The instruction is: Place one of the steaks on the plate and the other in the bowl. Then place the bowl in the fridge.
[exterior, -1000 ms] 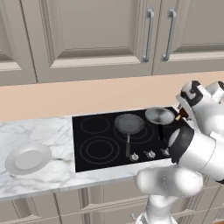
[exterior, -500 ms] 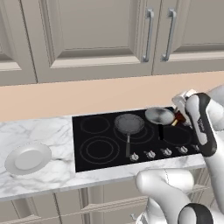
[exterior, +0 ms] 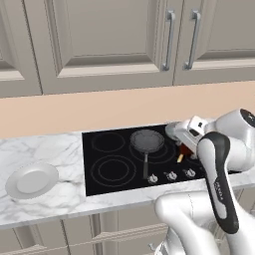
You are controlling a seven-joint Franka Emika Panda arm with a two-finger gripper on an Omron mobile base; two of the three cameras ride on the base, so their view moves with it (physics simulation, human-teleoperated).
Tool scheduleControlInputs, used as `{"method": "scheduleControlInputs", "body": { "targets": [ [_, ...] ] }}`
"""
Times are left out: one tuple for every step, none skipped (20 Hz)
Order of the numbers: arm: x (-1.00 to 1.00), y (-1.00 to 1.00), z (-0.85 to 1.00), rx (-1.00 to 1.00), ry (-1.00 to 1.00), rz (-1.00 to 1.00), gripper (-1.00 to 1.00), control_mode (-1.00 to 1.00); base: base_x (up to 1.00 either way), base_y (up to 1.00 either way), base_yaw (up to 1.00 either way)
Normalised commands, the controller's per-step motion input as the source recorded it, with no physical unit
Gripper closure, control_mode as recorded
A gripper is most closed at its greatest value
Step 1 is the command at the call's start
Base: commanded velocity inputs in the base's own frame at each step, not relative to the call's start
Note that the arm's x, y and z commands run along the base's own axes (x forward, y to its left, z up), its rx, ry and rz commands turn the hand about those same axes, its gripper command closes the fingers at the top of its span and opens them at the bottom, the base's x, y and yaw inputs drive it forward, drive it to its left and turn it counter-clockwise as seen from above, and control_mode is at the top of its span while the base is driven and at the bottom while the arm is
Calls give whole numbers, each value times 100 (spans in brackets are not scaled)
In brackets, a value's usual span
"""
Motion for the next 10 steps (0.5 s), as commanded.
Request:
{"method": "scheduleControlInputs", "body": {
  "targets": [
    [-34, 100, 14, -6, 0, 23, 100, -100, 0, 0, 0],
    [-26, 100, 16, -5, 0, 21, 100, -100, 0, 0, 0],
    [-19, 100, 19, -4, 0, 20, 100, -100, 0, 0, 0],
    [-16, 100, 21, -3, 0, 19, 100, -100, 0, 0, 0],
    [-17, 100, 22, -2, 0, 19, 100, -100, 0, 0, 0],
    [-12, 100, 19, -1, 0, 19, 100, -100, 0, 0, 0],
    [-11, 100, 13, -2, 0, 19, 100, -100, 0, 0, 0],
    [-11, 100, 9, -2, 0, 19, 100, -100, 0, 0, 0],
    [-14, 100, 0, -3, 0, 19, 100, -100, 0, 0, 0],
    [-18, 100, 0, -3, 0, 20, 100, -100, 0, 0, 0]
  ]
}}
